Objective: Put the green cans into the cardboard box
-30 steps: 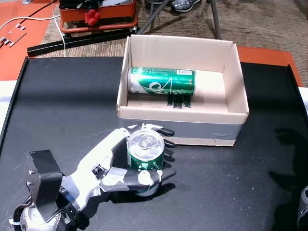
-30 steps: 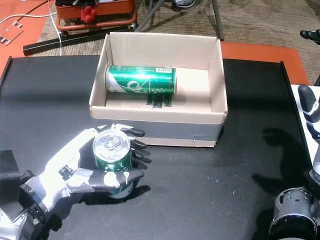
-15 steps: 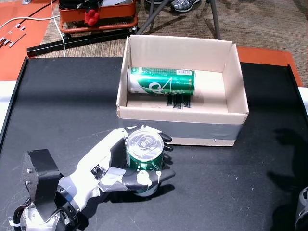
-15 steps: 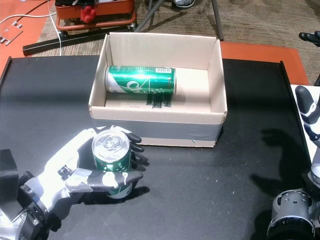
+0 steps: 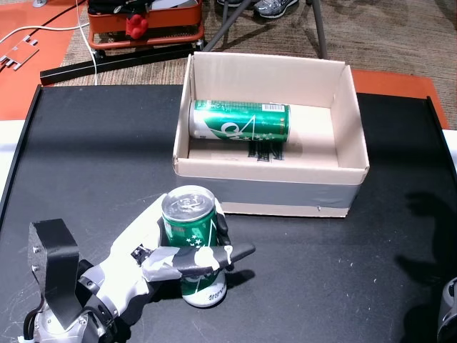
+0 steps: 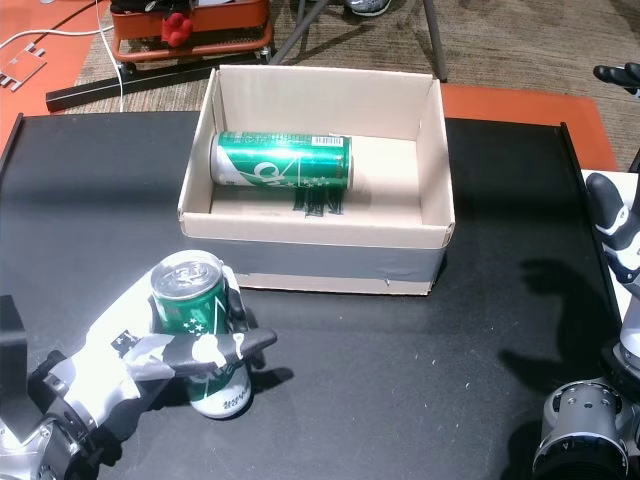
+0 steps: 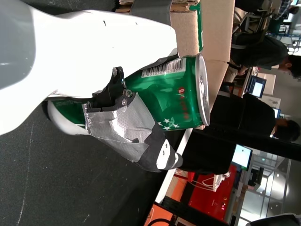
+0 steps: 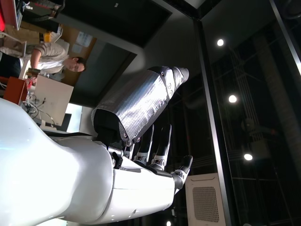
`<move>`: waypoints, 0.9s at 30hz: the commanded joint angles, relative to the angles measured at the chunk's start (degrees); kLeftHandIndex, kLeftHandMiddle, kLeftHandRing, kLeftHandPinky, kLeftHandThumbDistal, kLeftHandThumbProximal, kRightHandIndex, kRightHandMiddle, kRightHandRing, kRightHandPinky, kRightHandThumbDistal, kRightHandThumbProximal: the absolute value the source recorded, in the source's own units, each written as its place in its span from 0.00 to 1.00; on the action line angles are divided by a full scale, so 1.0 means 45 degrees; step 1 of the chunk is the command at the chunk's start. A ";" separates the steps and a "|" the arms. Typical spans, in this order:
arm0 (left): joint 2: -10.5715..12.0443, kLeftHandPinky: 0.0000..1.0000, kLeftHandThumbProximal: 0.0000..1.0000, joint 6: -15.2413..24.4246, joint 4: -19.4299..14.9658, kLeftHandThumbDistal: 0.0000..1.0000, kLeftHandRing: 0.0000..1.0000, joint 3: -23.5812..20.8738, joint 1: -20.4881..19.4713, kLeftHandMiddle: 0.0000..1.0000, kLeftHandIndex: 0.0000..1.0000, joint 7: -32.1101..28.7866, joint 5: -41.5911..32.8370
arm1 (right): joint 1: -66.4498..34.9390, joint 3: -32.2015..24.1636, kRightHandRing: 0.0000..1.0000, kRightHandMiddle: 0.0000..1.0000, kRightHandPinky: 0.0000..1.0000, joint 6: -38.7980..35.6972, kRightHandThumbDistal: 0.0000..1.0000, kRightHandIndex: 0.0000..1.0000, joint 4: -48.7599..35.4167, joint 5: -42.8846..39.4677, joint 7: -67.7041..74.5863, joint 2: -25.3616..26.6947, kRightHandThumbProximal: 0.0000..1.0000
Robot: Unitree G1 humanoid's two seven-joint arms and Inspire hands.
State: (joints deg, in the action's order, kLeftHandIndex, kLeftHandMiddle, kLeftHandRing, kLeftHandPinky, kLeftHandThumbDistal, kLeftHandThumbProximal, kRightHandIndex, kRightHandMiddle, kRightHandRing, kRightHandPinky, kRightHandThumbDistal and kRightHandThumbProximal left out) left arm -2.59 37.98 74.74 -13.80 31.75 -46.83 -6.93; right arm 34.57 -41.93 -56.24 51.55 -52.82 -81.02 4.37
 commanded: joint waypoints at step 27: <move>-0.0066 0.14 0.00 0.0349 -0.0166 0.63 0.16 0.0046 0.0278 0.14 0.14 0.0366 -0.0078 | 0.0280 -0.0098 0.62 0.55 0.88 -0.0306 1.00 0.56 0.0706 -0.0046 -0.0323 0.0106 0.65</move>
State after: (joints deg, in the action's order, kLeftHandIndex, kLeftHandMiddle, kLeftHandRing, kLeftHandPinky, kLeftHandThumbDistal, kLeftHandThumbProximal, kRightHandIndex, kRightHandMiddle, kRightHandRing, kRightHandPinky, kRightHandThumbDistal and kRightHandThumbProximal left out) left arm -2.71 38.61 74.65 -13.24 32.16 -44.31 -6.59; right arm 34.82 -42.03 -57.11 54.24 -52.93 -82.19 4.58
